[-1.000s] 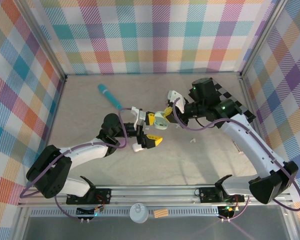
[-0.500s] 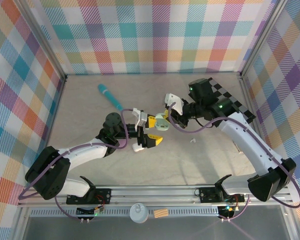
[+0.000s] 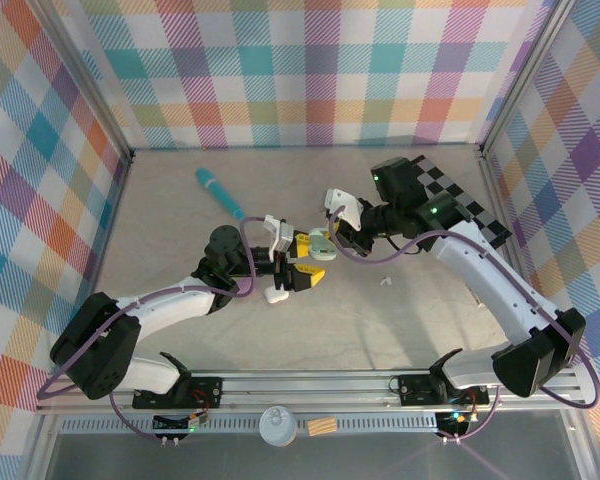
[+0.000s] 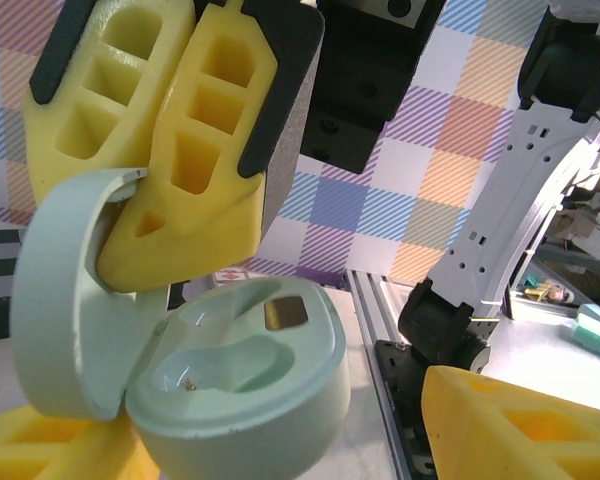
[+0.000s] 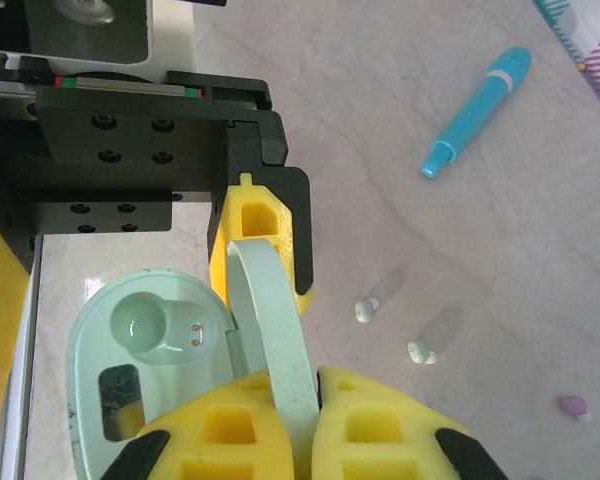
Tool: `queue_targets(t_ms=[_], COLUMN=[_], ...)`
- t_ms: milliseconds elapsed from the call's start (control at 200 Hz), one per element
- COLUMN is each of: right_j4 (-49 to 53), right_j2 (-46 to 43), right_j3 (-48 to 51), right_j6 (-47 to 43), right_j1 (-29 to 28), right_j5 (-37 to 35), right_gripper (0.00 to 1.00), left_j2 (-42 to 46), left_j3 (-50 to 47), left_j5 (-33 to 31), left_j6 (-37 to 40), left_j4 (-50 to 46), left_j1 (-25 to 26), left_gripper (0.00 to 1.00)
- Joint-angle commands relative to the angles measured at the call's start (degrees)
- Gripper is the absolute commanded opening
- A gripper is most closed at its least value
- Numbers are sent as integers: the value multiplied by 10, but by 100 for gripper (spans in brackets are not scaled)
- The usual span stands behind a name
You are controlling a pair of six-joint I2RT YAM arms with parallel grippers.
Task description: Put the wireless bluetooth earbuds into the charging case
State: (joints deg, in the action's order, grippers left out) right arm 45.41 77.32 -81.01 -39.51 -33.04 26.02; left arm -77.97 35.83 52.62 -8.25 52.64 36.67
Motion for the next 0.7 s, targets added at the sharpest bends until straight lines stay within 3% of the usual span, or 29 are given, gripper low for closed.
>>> queue_targets(t_ms=[0,265,695], right_j4=[8,-8,-22], right_j2=[2,-10,-17], right_j3=[-16,-8,4], right_j6=[-7,0,9], right_j1=[-1,-2,-3], right_j5=[13,25,21], right_gripper=[0,0,0], left_j2=[6,2,-13], left_j3=[13,12,7], left_j5=[10,4,-7], left_j6=[1,-2,-34], left_j4=[31,34,83], left_j1=[-3,-3,-3], left_gripper=[64,70,60])
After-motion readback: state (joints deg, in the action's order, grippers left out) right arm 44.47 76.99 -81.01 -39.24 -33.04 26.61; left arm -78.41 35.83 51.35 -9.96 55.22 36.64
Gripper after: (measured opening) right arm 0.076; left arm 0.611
